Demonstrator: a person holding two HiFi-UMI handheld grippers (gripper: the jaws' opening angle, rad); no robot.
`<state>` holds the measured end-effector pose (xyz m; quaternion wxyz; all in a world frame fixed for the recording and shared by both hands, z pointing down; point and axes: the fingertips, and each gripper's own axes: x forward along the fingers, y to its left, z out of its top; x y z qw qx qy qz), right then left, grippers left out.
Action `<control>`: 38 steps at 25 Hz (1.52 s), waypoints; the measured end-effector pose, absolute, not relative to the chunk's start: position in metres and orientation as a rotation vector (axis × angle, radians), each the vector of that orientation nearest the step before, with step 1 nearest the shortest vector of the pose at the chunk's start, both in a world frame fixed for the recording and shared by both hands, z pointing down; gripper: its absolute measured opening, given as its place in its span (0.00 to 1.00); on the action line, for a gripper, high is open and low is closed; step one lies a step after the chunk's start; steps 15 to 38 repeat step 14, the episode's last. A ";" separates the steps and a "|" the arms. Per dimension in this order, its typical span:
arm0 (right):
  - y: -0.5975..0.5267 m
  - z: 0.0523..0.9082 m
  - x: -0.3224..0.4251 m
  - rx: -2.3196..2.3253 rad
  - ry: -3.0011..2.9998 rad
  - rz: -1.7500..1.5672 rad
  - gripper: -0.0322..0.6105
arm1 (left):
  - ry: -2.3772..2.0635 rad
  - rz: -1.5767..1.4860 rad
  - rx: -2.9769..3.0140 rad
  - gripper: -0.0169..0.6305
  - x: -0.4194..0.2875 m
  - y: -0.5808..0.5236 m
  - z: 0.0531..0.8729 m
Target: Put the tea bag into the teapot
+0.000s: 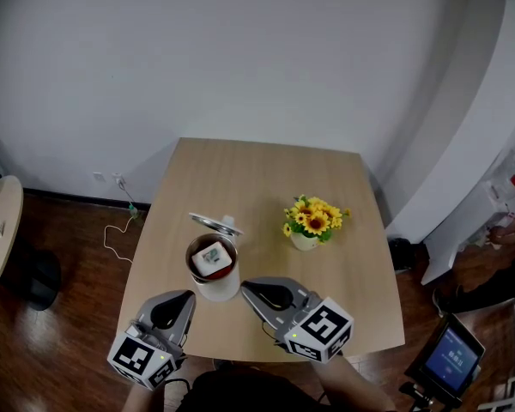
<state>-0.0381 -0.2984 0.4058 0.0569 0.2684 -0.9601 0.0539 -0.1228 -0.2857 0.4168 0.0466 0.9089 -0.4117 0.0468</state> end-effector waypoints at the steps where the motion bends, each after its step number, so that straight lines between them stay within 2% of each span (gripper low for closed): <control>1: -0.298 0.405 -0.038 0.815 -2.910 0.161 0.05 | -1.254 0.139 2.773 0.03 -0.123 -0.285 0.416; 38: -0.299 0.400 -0.043 0.810 -2.913 0.153 0.05 | -1.262 0.138 2.768 0.03 -0.127 -0.289 0.414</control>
